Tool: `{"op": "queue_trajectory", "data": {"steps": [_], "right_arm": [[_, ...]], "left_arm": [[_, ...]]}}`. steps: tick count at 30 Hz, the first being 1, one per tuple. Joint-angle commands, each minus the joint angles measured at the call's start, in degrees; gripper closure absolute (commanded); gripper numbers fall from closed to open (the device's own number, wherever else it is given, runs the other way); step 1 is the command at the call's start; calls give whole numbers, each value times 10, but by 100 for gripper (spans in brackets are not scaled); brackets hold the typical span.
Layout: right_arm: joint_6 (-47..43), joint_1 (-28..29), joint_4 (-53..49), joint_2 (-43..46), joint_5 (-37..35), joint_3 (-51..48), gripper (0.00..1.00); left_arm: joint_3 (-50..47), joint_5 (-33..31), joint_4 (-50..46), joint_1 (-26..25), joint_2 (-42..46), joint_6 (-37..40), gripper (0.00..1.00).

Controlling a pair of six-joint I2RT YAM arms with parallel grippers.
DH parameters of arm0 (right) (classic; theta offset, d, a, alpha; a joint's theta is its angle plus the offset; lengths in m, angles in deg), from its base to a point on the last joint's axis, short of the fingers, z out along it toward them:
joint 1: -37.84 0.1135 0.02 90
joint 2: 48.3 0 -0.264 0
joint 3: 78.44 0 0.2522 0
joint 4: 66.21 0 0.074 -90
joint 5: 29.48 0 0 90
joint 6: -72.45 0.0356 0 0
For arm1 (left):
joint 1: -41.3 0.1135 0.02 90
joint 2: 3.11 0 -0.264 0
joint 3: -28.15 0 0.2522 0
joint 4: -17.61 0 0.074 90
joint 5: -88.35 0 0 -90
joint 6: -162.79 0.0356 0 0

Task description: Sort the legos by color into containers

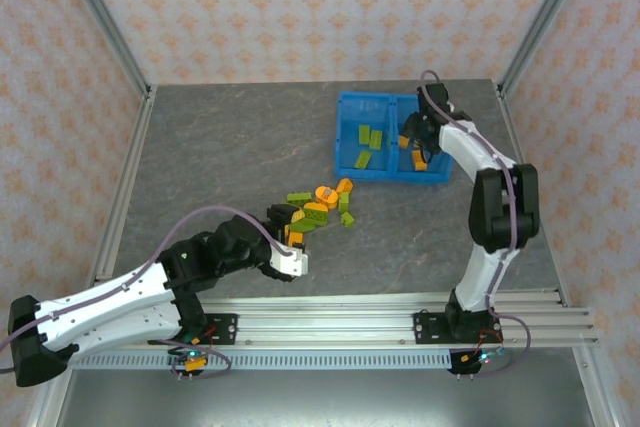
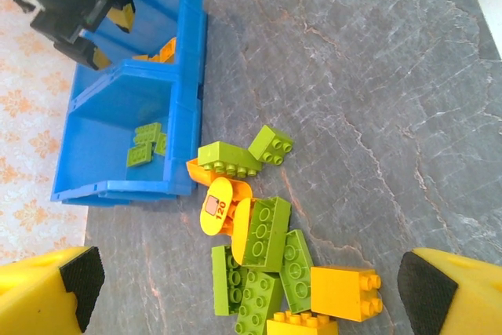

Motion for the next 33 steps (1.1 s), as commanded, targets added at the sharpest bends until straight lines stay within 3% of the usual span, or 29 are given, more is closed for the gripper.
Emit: {"op": "queue_trajectory", "data": {"steps": [1, 7, 12, 15, 20, 24, 27, 33], "right_arm": [[19, 32, 27, 129, 47, -79, 40], [-4, 150, 37, 325, 75, -254, 32], [-31, 220, 29, 379, 126, -342, 29], [-42, 239, 2, 350, 133, -331, 29], [-37, 264, 19, 250, 152, -277, 25], [-34, 280, 56, 153, 155, -224, 26], [-18, 287, 74, 91, 107, -194, 33], [3, 287, 56, 34, 35, -166, 59]], "left_arm": [[-12, -13, 45, 11, -2, -7, 0], [-21, -40, 82, 40, -20, -32, 0], [19, -57, 69, 65, -60, -96, 0], [42, -35, 53, 70, -76, -111, 0], [51, 29, 3, 70, -91, -63, 0], [42, 21, -20, 70, -86, -40, 0], [30, 30, -6, 70, -75, -32, 0], [32, 39, -5, 70, -78, -26, 0]]}}
